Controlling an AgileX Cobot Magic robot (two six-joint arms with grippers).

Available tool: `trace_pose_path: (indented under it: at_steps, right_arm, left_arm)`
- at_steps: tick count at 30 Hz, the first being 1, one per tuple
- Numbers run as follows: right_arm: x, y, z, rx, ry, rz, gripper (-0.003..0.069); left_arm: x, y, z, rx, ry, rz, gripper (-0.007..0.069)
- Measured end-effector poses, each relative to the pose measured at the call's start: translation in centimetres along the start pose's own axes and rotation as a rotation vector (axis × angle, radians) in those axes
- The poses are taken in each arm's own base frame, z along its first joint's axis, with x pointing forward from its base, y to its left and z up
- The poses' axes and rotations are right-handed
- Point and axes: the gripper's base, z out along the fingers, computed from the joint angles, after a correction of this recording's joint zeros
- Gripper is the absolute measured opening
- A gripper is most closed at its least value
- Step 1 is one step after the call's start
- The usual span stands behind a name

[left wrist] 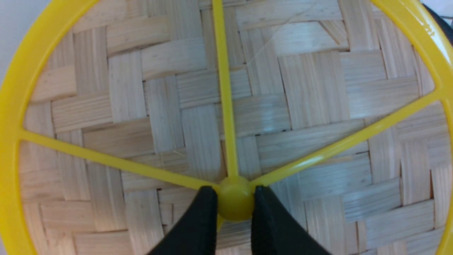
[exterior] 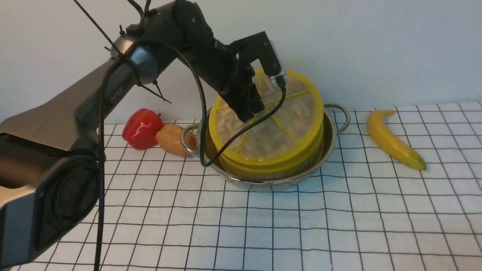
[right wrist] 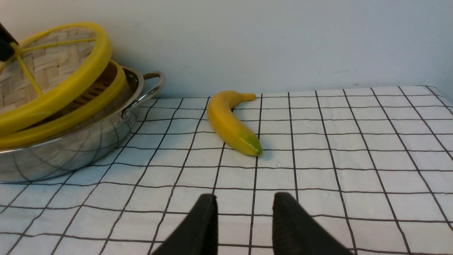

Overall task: Place the steamer in the pot on the white tablecloth, and put the lid on the steamer.
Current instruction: 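Place the yellow bamboo steamer lid onto the steamer in the pot with the left gripper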

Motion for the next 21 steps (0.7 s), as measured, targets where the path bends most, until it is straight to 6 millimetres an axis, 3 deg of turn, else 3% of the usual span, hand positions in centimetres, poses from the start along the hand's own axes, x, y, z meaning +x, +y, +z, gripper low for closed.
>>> trace_pose_path:
  at_steps: [21]
  right_arm:
    - [0.0,0.0,0.0,0.000,0.000,0.000,0.0240]
  left_arm:
    - [0.3,0.0,1.3,0.011,-0.012,0.038,0.0116]
